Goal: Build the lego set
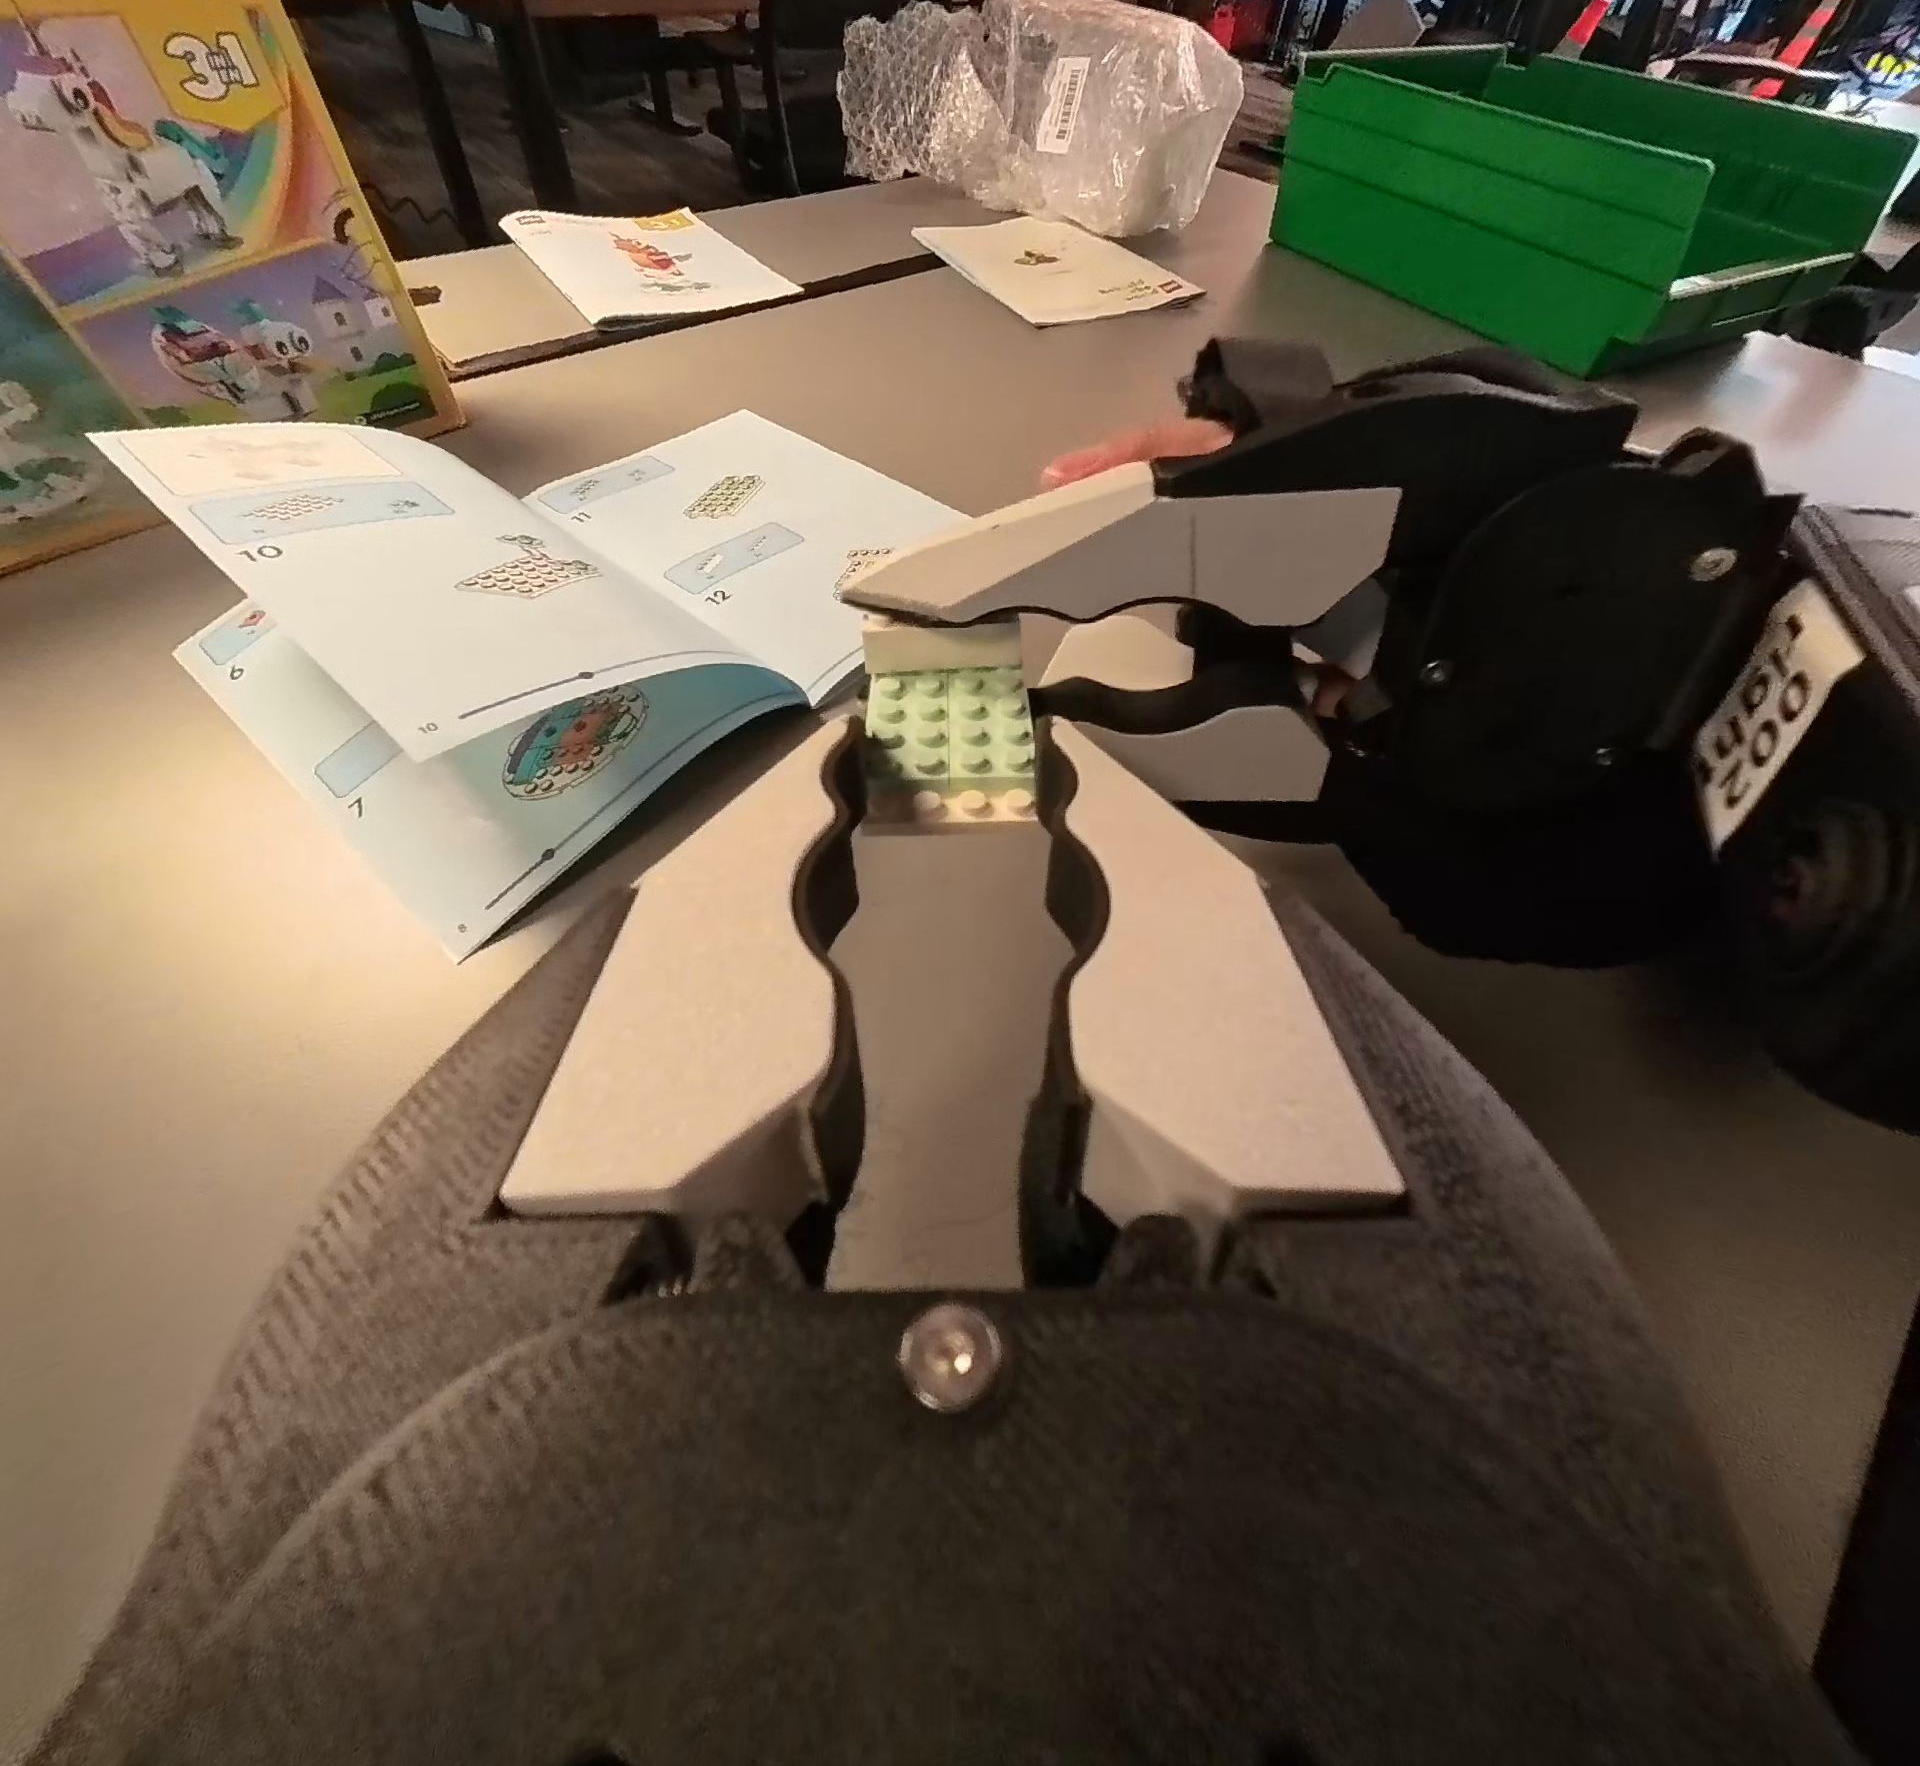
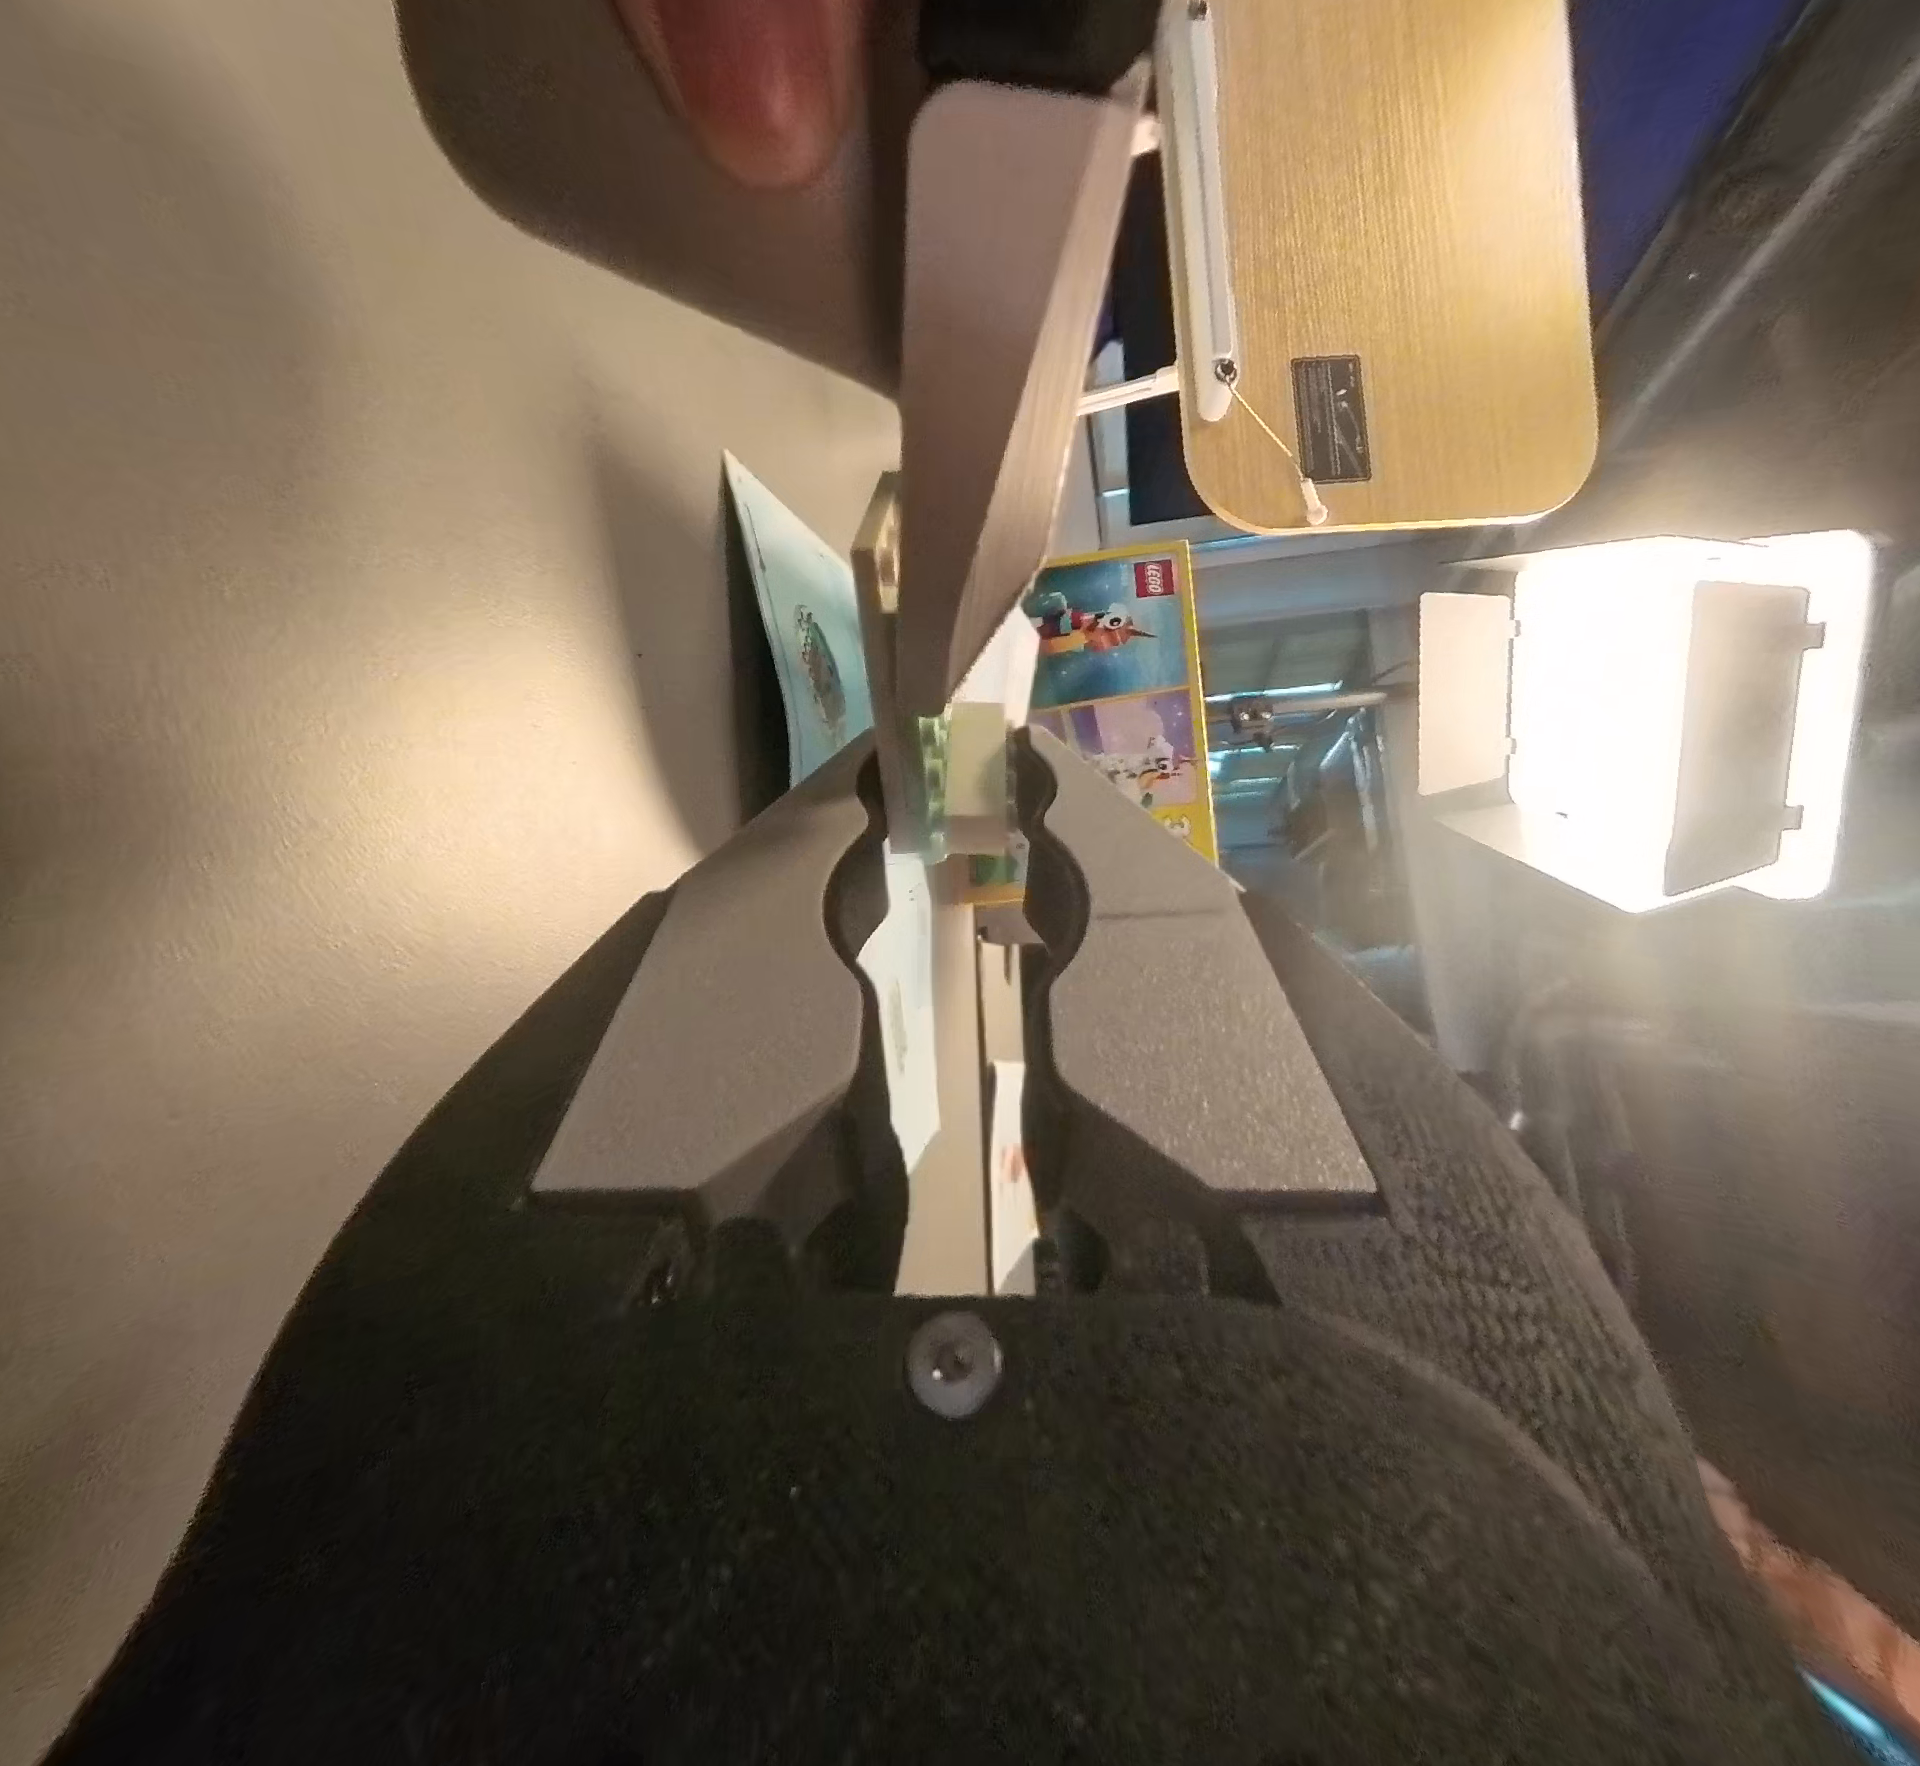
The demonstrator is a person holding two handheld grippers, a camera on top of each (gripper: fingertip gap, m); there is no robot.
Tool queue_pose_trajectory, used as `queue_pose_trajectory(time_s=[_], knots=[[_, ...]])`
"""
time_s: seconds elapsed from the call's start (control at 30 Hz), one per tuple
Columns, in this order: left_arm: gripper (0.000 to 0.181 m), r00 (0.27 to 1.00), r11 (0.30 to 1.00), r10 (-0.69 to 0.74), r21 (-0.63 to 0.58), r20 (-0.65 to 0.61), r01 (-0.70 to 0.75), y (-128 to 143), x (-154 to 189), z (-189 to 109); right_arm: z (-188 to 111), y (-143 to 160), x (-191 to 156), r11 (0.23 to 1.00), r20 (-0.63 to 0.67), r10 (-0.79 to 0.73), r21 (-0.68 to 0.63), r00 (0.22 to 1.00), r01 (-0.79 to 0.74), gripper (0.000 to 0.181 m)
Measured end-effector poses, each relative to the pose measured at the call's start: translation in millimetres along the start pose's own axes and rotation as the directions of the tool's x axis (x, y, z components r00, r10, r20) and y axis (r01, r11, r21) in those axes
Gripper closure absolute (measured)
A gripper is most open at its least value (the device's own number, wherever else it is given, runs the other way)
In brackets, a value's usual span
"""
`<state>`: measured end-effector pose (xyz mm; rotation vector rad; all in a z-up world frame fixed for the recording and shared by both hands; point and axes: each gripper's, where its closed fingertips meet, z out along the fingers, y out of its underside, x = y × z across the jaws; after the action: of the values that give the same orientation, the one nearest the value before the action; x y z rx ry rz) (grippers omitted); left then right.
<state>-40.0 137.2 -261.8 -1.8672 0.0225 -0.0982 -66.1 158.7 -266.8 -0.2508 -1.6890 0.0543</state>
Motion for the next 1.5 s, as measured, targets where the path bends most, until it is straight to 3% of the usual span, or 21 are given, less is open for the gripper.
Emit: queue_pose_trajectory(time_s=[0.17,0.2,0.3,0.37,0.47,0.53,0.6,0.77,0.93,1.07,1.33,1.5], knots=[[0.151,0.999,1.000,0.025,0.006,-0.041,-0.025,1.2,3.1,-0.6,-1.5,0.2,-4.4,0.999,0.043,0.041,0.004,0.998,-0.041,0.162],[0.149,0.996,0.997,0.073,0.007,-0.050,-0.073,1.7,4.0,-1.7,-1.7,-0.3,-6.9,0.998,0.065,0.063,0.009,0.996,-0.064,0.161],[0.122,0.952,0.951,0.303,-0.051,-0.047,-0.305,12.6,3.1,-2.7,-3.0,-1.3,-13.1,0.993,0.124,0.114,0.027,0.986,-0.119,0.161],[0.121,0.856,0.854,0.516,-0.056,-0.030,-0.517,16.9,5.5,-4.3,-3.9,-2.3,-17.5,0.988,0.163,0.143,0.036,0.976,-0.150,0.162],[0.131,0.633,0.631,0.774,-0.063,-0.022,-0.773,25.0,14.0,-4.5,-5.4,-5.5,-24.9,0.983,0.216,0.164,0.051,0.962,-0.179,0.161],[0.144,0.538,0.532,0.843,-0.118,-0.016,-0.838,32.2,10.3,-1.4,-6.5,-7.0,-28.4,0.980,0.238,0.171,0.057,0.956,-0.190,0.161],[0.150,0.493,0.487,0.870,-0.138,-0.012,-0.863,35.8,8.0,0.7,-7.8,-8.4,-31.1,0.978,0.257,0.177,0.063,0.950,-0.199,0.161],[0.172,0.479,0.477,0.878,-0.110,0.013,-0.872,30.0,12.4,0.7,-10.6,-13.8,-37.9,0.970,0.305,0.198,0.078,0.932,-0.232,0.162],[0.173,0.554,0.545,0.833,-0.155,-0.015,-0.824,34.3,10.6,3.2,-8.9,-11.4,-42.4,0.969,0.321,0.209,0.064,0.924,-0.241,0.162],[0.173,0.572,0.561,0.820,-0.177,-0.012,-0.809,35.2,9.7,5.2,-7.2,-10.0,-42.8,0.973,0.301,0.200,0.051,0.933,-0.225,0.162],[0.173,0.578,0.561,0.814,-0.185,-0.055,-0.807,42.0,9.6,7.0,-6.7,-8.8,-49.6,0.991,0.295,0.107,0.046,0.949,-0.126,0.162],[0.174,0.532,0.508,0.843,-0.203,-0.081,-0.837,52.2,12.4,9.2,-8.0,-6.0,-63.4,0.994,0.376,0.098,0.015,0.921,-0.112,0.162]])
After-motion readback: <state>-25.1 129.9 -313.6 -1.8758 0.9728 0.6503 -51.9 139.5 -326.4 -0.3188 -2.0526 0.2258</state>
